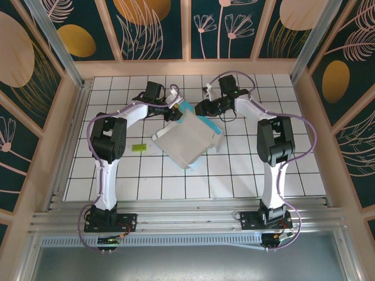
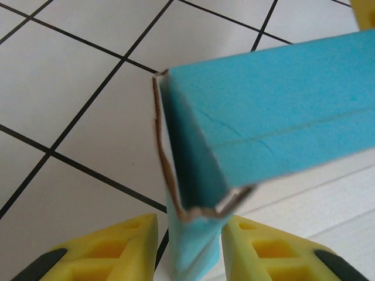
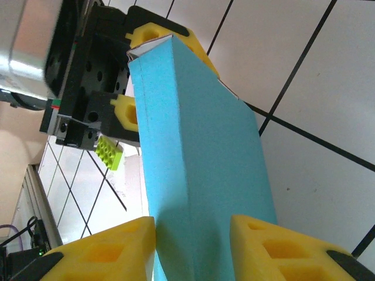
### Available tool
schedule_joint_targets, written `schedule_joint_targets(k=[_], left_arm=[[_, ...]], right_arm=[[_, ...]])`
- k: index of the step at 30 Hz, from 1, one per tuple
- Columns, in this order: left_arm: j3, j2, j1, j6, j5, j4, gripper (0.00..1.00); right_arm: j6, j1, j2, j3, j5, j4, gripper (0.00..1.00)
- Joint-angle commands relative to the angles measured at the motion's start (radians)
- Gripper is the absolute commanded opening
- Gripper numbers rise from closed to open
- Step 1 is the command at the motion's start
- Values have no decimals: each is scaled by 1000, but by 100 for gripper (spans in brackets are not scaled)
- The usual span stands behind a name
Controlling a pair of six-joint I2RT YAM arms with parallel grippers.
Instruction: Fold the paper box
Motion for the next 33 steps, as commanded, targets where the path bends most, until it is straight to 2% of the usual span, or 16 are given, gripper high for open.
schedule_joint_targets(k=[1, 10, 15, 24, 30, 31, 33], left_arm=[[5, -20, -8, 30, -22, 5, 37], [61, 9, -7, 36, -53, -51, 38], [59, 5, -7, 46, 17, -68, 48], [69, 20, -9, 8, -6, -63, 38], [45, -18, -7, 54, 58, -95, 52], [30, -32, -6, 55, 64, -89, 56], [-12, -71, -1, 54, 67, -54, 71]], right_arm=[[-19, 20, -29, -37, 72, -28, 39], [-5, 23, -40, -37, 85, -24, 39], [-2, 28, -45, -39, 89, -20, 39], [-1, 31, -50, -36, 104, -18, 38], [-5, 30, -53, -39, 127, -20, 38], [-7, 30, -53, -37, 129, -22, 38], [-12, 29, -53, -36, 130, -24, 38]])
